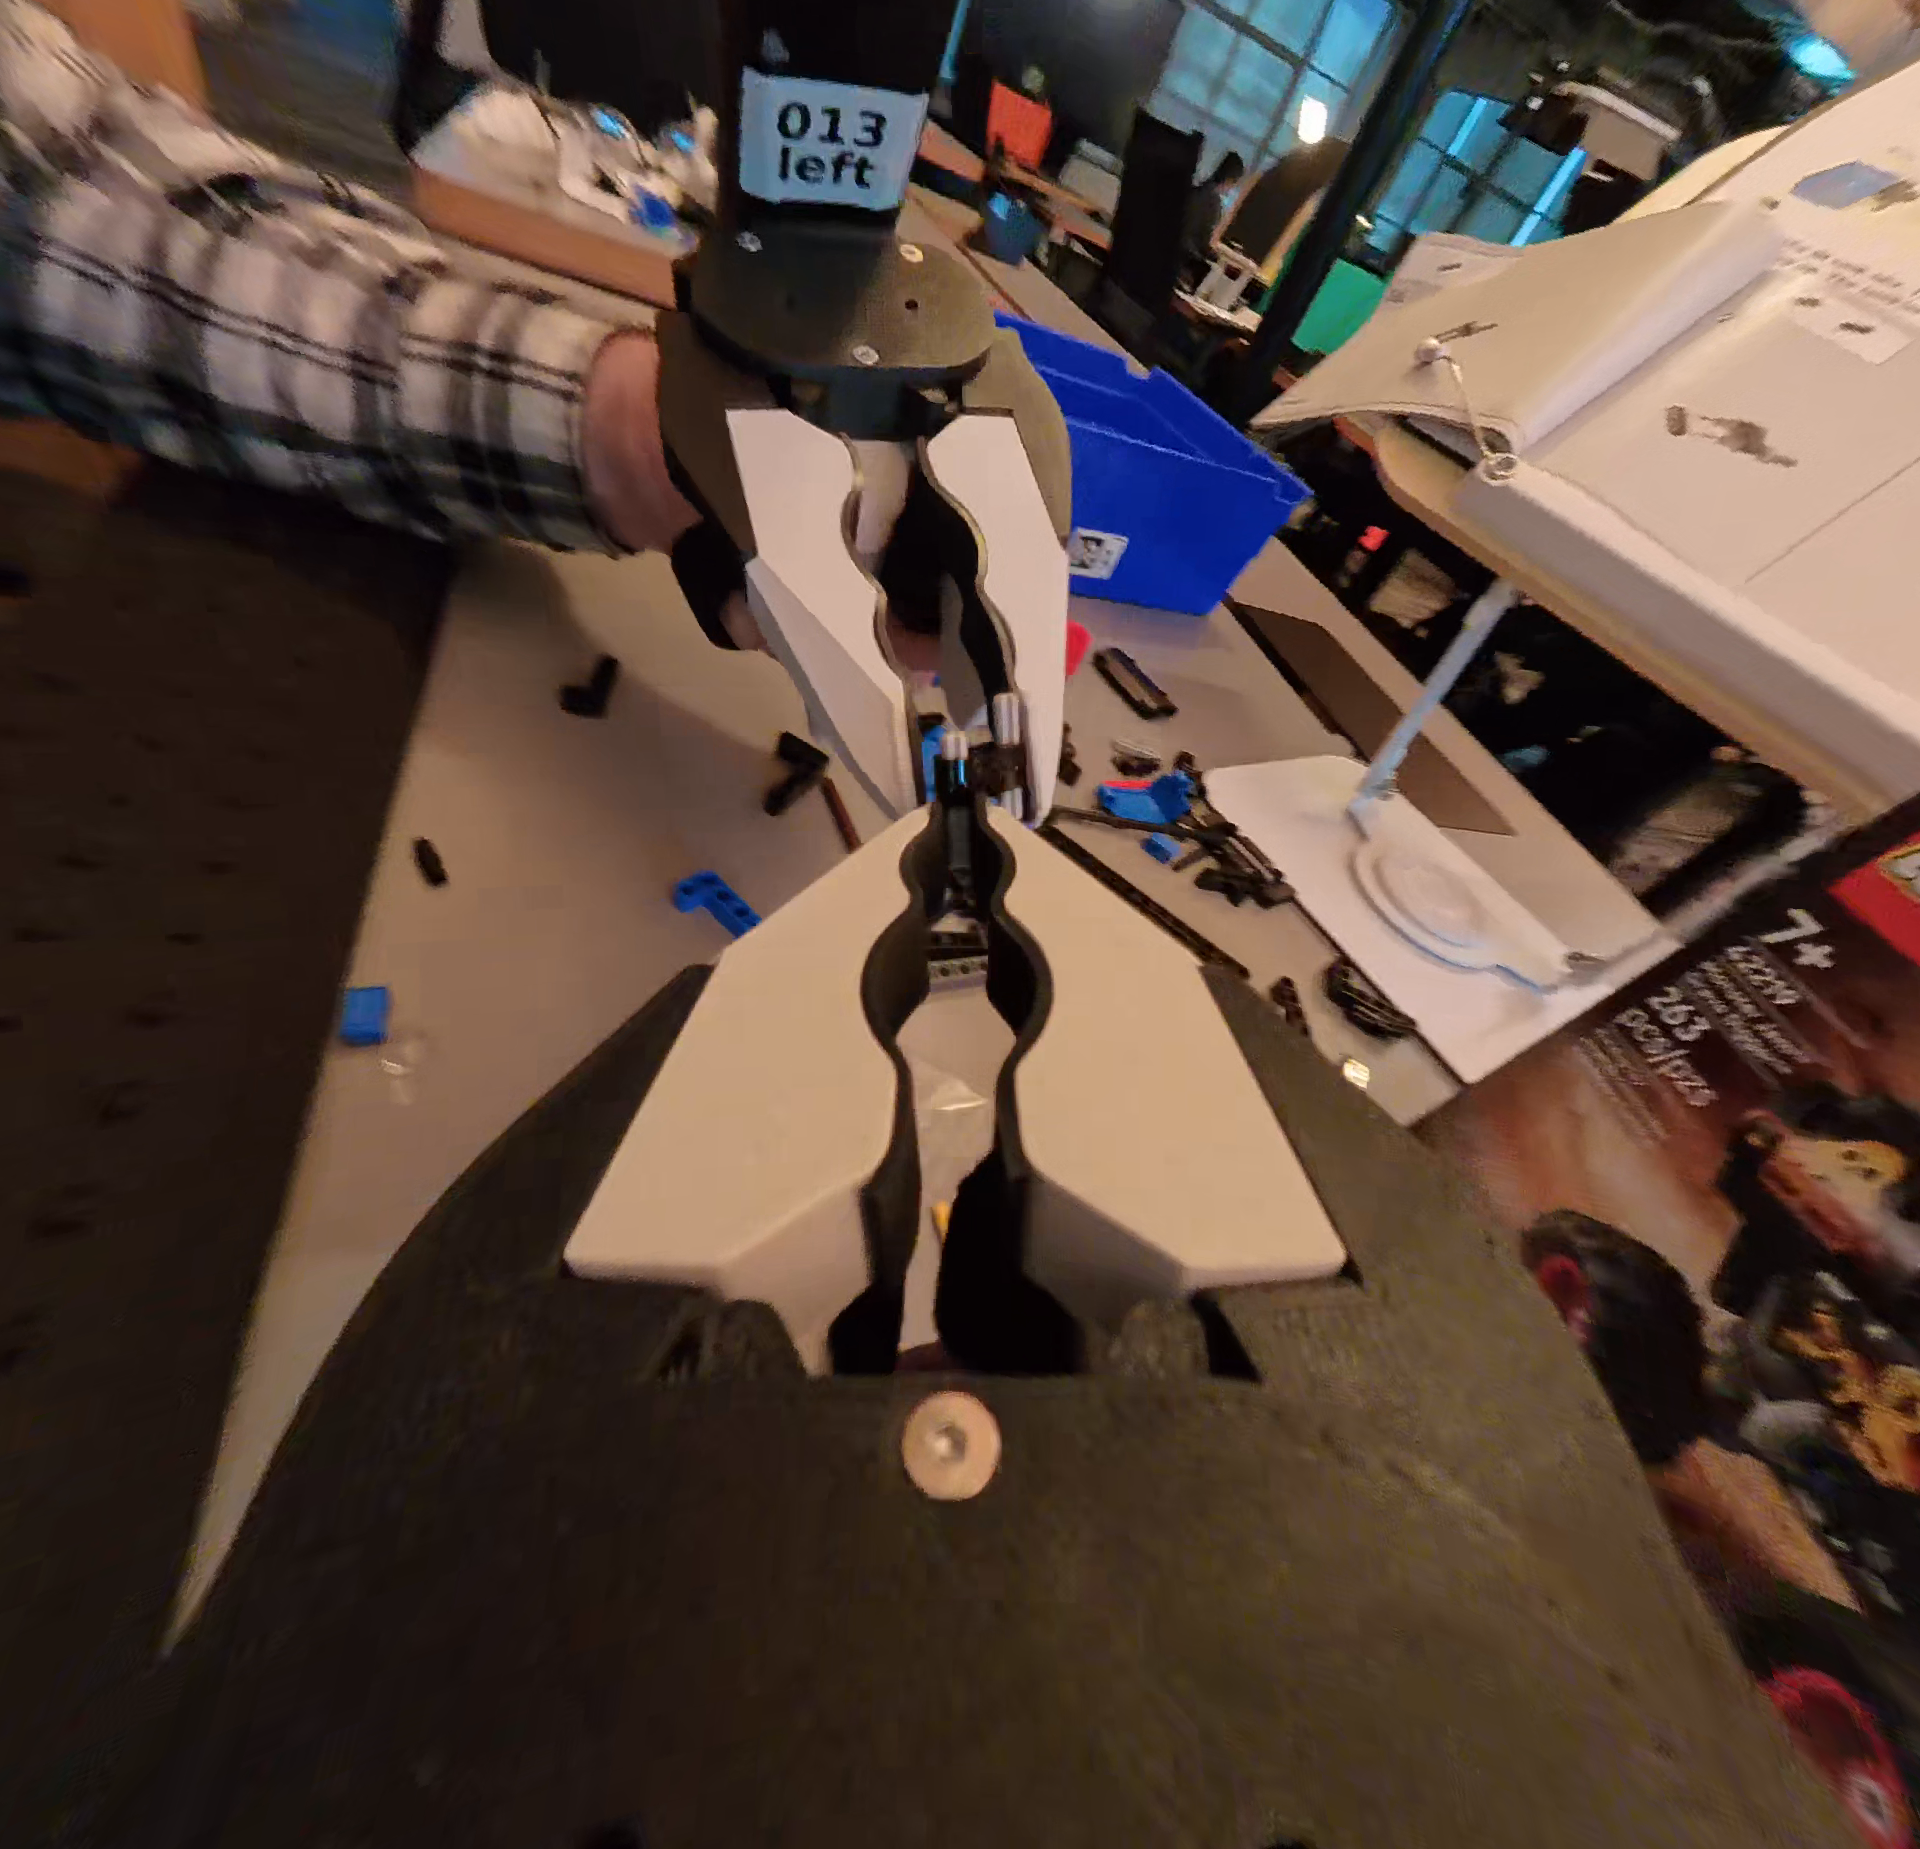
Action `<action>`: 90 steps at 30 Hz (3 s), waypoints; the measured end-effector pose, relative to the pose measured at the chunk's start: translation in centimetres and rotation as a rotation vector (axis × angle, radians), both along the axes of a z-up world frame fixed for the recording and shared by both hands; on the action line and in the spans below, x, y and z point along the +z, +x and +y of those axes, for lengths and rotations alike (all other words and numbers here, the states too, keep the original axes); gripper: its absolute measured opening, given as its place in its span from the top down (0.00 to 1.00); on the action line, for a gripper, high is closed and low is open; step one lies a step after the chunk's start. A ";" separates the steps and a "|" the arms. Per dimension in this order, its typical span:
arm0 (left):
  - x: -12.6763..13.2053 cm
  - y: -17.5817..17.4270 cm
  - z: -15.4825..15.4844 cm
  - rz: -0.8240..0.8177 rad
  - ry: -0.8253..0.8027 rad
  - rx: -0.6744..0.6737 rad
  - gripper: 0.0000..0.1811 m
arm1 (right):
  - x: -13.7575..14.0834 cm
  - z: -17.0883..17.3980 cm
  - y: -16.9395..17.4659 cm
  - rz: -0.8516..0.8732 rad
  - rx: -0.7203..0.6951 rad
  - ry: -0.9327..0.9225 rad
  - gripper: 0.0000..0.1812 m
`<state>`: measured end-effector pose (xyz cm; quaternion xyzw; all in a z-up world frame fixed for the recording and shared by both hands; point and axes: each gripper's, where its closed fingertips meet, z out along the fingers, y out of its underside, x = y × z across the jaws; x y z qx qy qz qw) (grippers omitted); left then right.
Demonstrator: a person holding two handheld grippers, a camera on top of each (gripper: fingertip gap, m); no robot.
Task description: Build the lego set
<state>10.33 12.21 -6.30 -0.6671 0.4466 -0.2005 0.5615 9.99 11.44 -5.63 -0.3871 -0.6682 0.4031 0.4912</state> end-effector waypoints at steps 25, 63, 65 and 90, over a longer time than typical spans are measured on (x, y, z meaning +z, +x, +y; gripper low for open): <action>1.6 2.4 -4.5 -0.026 0.029 -0.246 0.97 | 0.8 -4.6 2.0 -0.066 0.404 -0.434 0.98; -10.5 3.1 -6.6 0.387 -0.296 -0.222 0.97 | -4.4 -2.5 4.1 -0.324 0.118 -0.418 0.98; -11.0 3.0 -6.6 0.405 -0.305 -0.217 0.97 | -4.9 -2.8 4.3 -0.349 0.109 -0.394 0.98; -0.4 2.8 -2.3 -0.097 -0.075 0.075 0.95 | 0.5 -2.0 1.5 -0.003 -0.090 -0.678 0.98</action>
